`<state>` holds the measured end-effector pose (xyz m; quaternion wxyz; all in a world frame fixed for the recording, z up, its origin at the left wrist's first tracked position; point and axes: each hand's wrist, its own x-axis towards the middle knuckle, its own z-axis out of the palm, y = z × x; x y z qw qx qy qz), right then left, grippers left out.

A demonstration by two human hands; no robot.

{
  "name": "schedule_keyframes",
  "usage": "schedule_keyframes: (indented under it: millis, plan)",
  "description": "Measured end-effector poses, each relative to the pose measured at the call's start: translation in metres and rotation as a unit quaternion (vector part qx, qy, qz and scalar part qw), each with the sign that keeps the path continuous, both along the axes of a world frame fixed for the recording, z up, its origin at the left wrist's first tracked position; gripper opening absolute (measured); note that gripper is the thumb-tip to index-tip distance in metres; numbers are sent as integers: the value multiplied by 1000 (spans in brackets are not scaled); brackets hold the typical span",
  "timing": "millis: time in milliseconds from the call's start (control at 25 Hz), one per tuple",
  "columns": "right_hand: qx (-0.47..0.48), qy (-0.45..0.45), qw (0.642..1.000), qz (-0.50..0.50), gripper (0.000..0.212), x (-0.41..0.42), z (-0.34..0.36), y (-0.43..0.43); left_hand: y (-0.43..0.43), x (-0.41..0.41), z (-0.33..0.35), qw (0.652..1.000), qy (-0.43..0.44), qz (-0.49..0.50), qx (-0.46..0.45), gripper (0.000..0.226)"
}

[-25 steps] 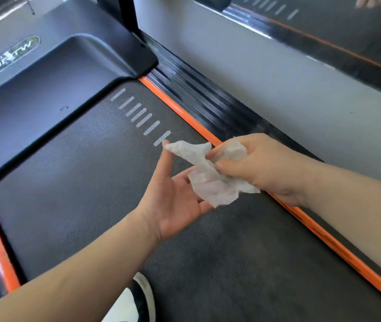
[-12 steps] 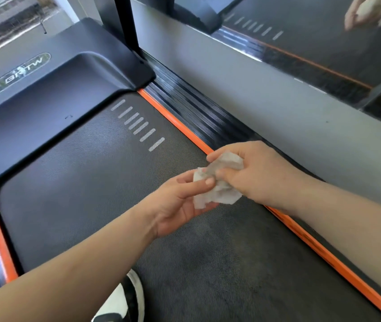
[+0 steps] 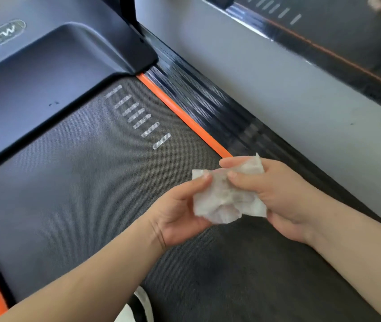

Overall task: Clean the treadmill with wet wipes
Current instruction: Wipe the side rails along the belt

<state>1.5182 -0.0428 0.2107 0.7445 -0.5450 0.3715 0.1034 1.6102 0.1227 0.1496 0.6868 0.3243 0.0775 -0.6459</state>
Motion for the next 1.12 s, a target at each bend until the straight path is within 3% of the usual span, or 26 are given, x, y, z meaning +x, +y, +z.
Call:
schedule_keyframes:
  millis: [120, 360, 480, 600, 720, 800, 920, 1000, 1120]
  plan:
    - [-127, 43, 991, -9, 22, 27, -11, -5, 8, 18, -10, 1000, 16, -13, 22, 49]
    - [-76, 102, 992, 12, 17, 74, -10, -21, 5, 60, -13, 997, -28, 13, 72, 41]
    - [-146, 105, 984, -2, 13, 83, -12, -22, 11, 73, -13, 994, -26, 19, 107, 34]
    - [-242, 100, 965, -27, 10, 82, -20, -18, 9, 66, -15, 977, -78, 59, 190, 27]
    - [-277, 65, 959, 8, 6, 81, -24, -2, -11, 48, -14, 951, -156, 89, 252, 22]
    - [-282, 35, 958, 40, 7, 82, -20, 10, -24, 34, -3, 953, -160, 90, 242, 25]
    - [-228, 11, 970, 81, 13, 90, -6, 23, -20, 22, 27, 964, -109, 140, 197, 37]
    - [-119, 17, 983, 140, 34, 95, 8, 35, -2, 14, 51, 962, -100, 185, 177, 46]
    - [65, -2, 960, 272, 61, 92, 39, 66, 37, -12, 86, 917, -157, 264, 255, 33]
